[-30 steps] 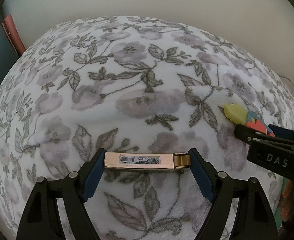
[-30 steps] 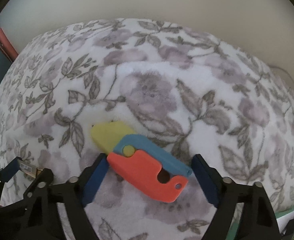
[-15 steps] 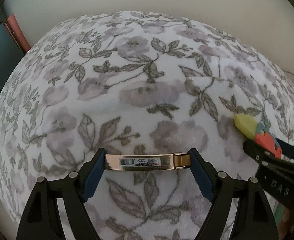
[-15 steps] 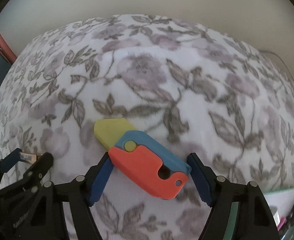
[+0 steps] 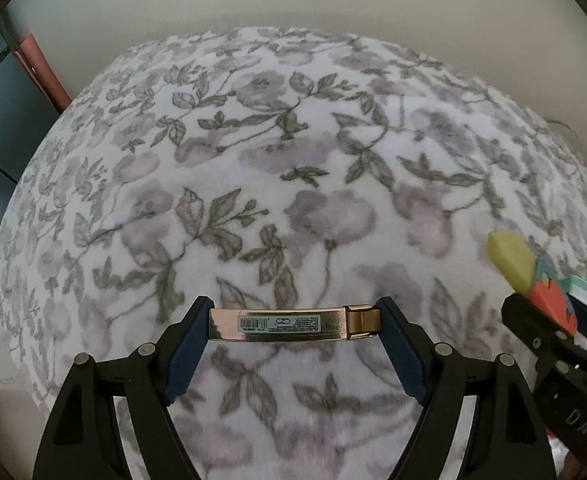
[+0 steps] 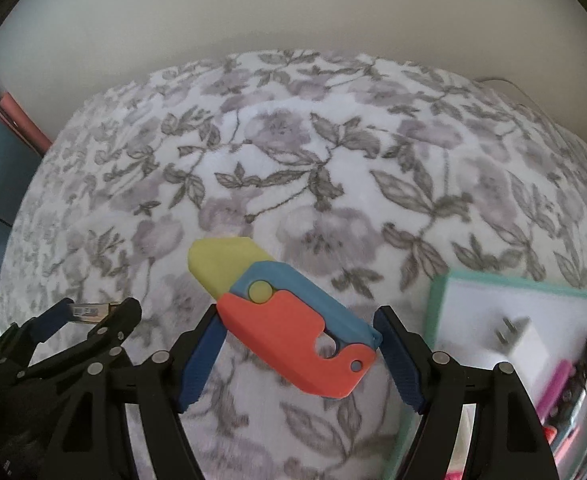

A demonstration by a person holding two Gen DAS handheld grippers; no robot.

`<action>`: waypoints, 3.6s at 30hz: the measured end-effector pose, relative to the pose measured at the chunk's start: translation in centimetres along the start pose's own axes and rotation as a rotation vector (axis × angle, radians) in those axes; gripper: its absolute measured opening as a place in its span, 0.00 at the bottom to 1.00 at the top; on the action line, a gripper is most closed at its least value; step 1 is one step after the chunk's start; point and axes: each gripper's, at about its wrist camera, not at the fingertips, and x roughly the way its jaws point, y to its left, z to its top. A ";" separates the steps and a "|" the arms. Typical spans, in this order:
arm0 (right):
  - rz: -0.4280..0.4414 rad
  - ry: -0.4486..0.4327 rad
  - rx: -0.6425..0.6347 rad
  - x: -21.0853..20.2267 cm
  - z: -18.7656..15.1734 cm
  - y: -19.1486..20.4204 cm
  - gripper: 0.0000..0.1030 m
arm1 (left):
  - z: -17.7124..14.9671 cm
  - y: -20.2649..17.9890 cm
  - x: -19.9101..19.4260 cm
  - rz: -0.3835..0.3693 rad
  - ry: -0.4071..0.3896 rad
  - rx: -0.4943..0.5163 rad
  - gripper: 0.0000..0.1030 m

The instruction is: Organize rigid objects

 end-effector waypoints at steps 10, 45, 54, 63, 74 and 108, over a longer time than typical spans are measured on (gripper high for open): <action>-0.024 -0.104 0.061 -5.8 -3.8 -1.8 0.76 | -1.6 -2.1 -7.1 -0.020 -0.099 0.012 0.80; -0.272 -0.176 0.490 -12.3 -13.0 -21.5 0.76 | -8.6 -19.9 -13.7 -0.185 -0.179 0.240 0.80; -0.296 -0.076 0.477 -9.4 -13.6 -22.0 0.76 | -10.4 -21.7 -11.0 -0.220 -0.102 0.289 0.80; -0.306 -0.019 0.477 -7.8 -14.0 -22.3 0.76 | -10.9 -21.8 -9.4 -0.246 -0.069 0.278 0.80; -0.307 0.010 0.480 -7.0 -14.2 -22.6 0.76 | -11.0 -21.9 -8.3 -0.263 -0.028 0.272 0.80; -0.278 0.044 0.438 -5.7 -14.8 -21.8 0.90 | -11.2 -19.8 -8.3 -0.276 0.013 0.208 0.90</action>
